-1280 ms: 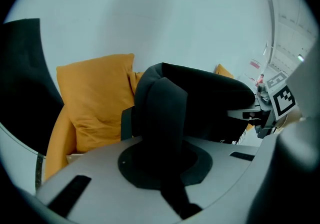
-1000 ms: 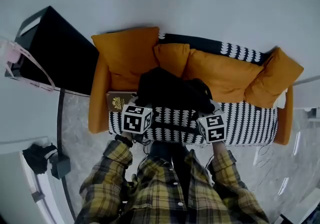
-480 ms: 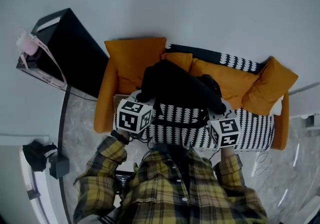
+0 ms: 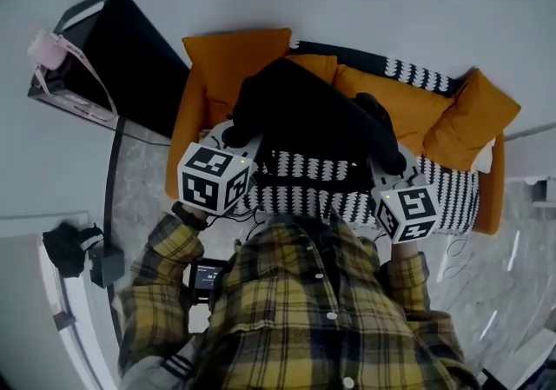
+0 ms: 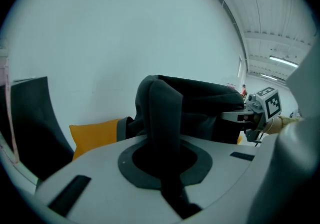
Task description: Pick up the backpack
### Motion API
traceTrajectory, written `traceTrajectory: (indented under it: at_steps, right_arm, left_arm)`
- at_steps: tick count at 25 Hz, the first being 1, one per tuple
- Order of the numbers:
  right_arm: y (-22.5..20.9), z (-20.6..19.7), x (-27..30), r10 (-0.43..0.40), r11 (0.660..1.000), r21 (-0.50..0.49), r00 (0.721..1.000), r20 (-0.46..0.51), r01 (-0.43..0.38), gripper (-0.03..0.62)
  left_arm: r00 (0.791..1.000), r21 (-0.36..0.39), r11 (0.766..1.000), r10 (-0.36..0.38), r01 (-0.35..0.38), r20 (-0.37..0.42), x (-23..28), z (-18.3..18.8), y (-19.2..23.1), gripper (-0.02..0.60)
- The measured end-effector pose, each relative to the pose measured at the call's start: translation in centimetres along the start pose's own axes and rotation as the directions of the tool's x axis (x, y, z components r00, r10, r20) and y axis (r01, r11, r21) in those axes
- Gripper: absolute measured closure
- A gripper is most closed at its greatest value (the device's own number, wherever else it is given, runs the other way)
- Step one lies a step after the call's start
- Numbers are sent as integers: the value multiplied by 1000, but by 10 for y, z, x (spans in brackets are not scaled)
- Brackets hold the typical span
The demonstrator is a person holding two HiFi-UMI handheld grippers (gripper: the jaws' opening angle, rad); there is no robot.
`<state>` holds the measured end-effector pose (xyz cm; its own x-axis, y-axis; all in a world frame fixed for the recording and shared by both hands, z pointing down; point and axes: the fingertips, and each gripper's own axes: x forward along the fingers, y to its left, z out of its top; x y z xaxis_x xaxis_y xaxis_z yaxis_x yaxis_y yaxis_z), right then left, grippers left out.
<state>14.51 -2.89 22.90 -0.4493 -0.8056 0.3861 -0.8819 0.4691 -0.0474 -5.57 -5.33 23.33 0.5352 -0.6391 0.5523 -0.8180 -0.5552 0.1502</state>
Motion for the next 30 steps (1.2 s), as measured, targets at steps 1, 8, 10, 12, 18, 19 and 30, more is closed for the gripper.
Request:
traceTrajectory:
  at_steps: [1,8,10,12,18,19,30]
  right_arm:
    - [2,2,-3,4,1000,3,1000,6,-4,566]
    - [5,7,-21,-5,1000,17,999,41,5,567]
    - [7,8,-22,-2,1000,19,999,42,2,568]
    - [9,7,-24,1,1000,14,999,37,-1,568]
    - [14,7,-21,17,1000,9,999,38,-18,567]
    - [14,7,-21,20,1000,8,999,37,-21,567]
    - [12,5,-18,23,1000,20,999,26,-24,568]
  left_arm:
    - [1000,-3,1000,3,-3,1,-3,-1,-1,549]
    - [1000,19,1000,3,-3,13,-13,-2,-15,549]
    - [1000,23,1000,7,-7,14,-15,-2,-17,549]
    - [1000,23,1000,8,-8,12,-17,-3,-19,549]
    - [1000,13,1000,28,-28,14,-24,-7,-17,549]
    - [999,14,999,32,-32,14,-25,-8,-17,549]
    - [1000,29,999,27,-27,-10,-21,-13,-20,549]
